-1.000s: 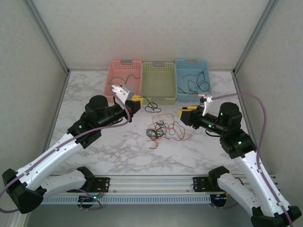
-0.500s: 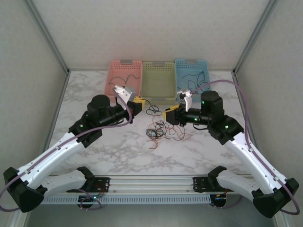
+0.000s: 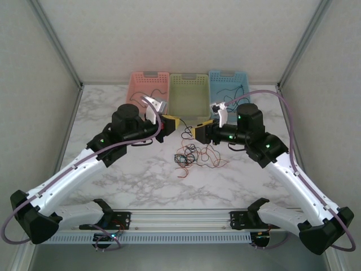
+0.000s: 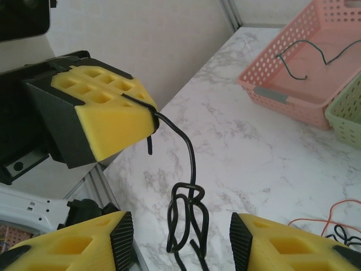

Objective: Untangle the cables

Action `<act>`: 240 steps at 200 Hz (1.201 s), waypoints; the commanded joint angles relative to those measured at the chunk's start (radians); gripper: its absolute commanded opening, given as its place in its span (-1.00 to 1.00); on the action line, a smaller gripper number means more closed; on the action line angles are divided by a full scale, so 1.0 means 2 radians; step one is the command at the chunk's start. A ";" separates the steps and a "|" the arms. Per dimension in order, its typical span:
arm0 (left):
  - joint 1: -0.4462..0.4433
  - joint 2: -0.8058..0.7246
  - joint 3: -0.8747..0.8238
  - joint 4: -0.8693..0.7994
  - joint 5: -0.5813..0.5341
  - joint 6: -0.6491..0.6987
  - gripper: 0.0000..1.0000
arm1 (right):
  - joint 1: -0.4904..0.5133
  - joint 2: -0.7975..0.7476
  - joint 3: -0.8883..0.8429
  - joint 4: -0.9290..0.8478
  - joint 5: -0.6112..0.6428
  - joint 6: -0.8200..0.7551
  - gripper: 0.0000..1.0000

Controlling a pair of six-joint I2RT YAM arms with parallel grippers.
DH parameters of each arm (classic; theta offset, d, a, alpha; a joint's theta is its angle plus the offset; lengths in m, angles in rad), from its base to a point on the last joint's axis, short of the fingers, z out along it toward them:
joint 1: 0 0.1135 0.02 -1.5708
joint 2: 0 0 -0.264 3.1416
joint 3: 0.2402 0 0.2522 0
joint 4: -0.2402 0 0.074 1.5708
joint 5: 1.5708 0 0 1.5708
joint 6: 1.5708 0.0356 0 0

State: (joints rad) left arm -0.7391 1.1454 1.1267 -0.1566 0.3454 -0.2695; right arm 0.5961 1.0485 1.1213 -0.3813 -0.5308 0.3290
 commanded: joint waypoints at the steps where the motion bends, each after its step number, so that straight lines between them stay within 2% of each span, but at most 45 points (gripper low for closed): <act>1: -0.004 0.005 0.027 -0.011 0.030 -0.048 -1.00 | 0.004 0.004 0.016 -0.006 0.002 0.006 0.02; 21: -0.004 0.004 0.031 -0.013 0.038 -0.057 -1.00 | 0.005 0.006 0.016 -0.010 0.001 0.002 -0.01; 50: -0.004 -0.001 0.031 -0.028 0.032 -0.049 -1.00 | 0.004 0.007 0.015 -0.013 -0.001 -0.003 -0.30; 77: -0.004 -0.003 0.027 -0.036 0.032 -0.043 -1.00 | 0.004 0.004 0.012 -0.012 0.007 -0.004 -0.44; 95: -0.004 -0.006 0.023 -0.041 0.030 -0.042 -1.00 | 0.005 0.005 0.011 -0.010 0.002 -0.004 -0.80; 116: -0.004 -0.012 0.017 -0.042 0.026 -0.041 -1.00 | 0.004 0.005 0.009 -0.011 0.002 -0.006 -0.99; 149: -0.004 -0.015 0.014 -0.045 0.024 -0.039 -1.00 | 0.004 0.006 0.006 -0.010 0.002 -0.009 -1.00; 156: -0.004 -0.015 0.014 -0.046 0.024 -0.039 -1.00 | 0.004 0.007 0.006 -0.010 0.000 -0.009 -0.91; 168: -0.004 -0.016 0.014 -0.045 0.024 -0.039 -1.00 | 0.005 0.009 0.007 -0.009 -0.003 -0.009 -0.60; 179: -0.004 -0.017 0.014 -0.045 0.025 -0.038 -1.00 | 0.005 0.011 0.006 -0.008 -0.005 -0.008 -0.51; 240: -0.004 -0.017 0.013 -0.046 0.027 -0.037 -1.00 | 0.004 0.021 0.000 -0.003 -0.030 -0.005 -0.47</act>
State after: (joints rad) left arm -0.7387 1.1316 1.1572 -0.2451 0.3851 -0.3481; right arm 0.5964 1.0817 1.1221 -0.4080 -0.5476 0.3222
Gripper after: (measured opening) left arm 0.047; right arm 0.263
